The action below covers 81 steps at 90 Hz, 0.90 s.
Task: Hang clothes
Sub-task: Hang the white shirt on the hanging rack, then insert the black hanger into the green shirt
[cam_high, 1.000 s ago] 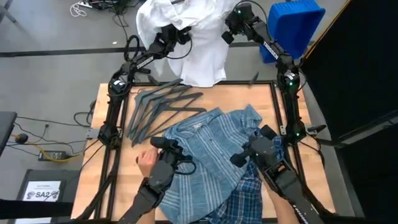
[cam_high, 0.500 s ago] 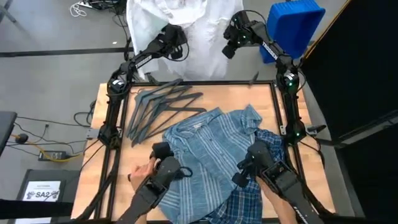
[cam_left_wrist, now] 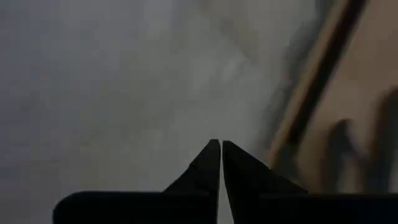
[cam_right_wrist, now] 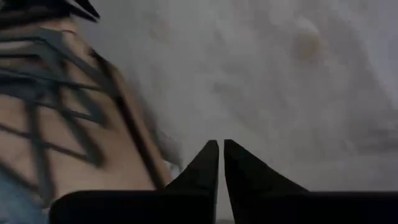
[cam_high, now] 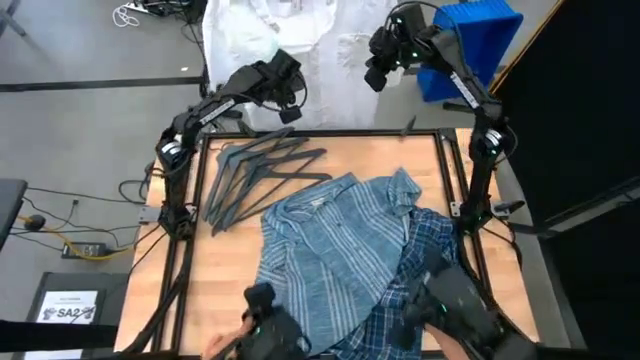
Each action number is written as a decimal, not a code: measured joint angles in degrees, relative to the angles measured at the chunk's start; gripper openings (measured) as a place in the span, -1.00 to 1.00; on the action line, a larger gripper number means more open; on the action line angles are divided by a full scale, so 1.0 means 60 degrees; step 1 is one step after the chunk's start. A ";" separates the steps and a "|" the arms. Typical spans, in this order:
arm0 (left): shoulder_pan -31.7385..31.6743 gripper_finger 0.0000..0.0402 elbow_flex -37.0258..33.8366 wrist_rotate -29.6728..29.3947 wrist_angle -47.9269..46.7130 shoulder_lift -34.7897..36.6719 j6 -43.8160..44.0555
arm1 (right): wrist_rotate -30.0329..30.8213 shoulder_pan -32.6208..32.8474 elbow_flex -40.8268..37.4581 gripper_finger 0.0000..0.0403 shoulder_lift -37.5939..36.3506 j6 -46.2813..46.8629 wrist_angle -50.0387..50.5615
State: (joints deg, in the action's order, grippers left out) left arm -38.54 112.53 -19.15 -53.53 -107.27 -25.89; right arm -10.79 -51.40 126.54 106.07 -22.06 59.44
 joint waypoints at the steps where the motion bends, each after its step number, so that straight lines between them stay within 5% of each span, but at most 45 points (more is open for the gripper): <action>1: 0.0064 -1.00 -0.0079 -0.0033 0.0010 0.0108 0.0074 | -0.0010 0.0046 -0.0108 -1.00 -0.0097 0.0005 -0.0039; 12: 0.0835 -1.00 -0.1306 -0.0358 0.0097 0.1349 0.0828 | -0.0459 0.0497 -0.1732 -1.00 -0.1324 0.0210 -0.0822; 27: 0.1546 -1.00 -0.4467 -0.0518 0.1561 0.3460 0.2238 | -0.1758 0.0892 -0.4835 -1.00 -0.3301 0.0674 -0.2467; 50: 0.2198 -1.00 -0.8955 -0.1113 0.2469 0.6267 0.5765 | -0.1977 0.2041 -0.9318 -1.00 -0.5836 0.1934 -0.5718; 66: 0.2050 -0.99 -1.0155 -0.1590 0.2418 0.7206 0.7524 | -0.1954 0.3018 -1.0926 -1.00 -0.6658 0.2211 -0.6796; 81: 0.1627 -0.79 -1.0244 -0.1269 0.1985 0.7164 0.7321 | -0.1924 0.3838 -1.1564 -1.00 -0.6854 0.2850 -0.7137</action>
State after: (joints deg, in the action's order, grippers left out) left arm -28.77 51.07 -26.77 -41.62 -64.29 18.04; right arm -22.33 -28.36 57.15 64.95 -4.96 16.62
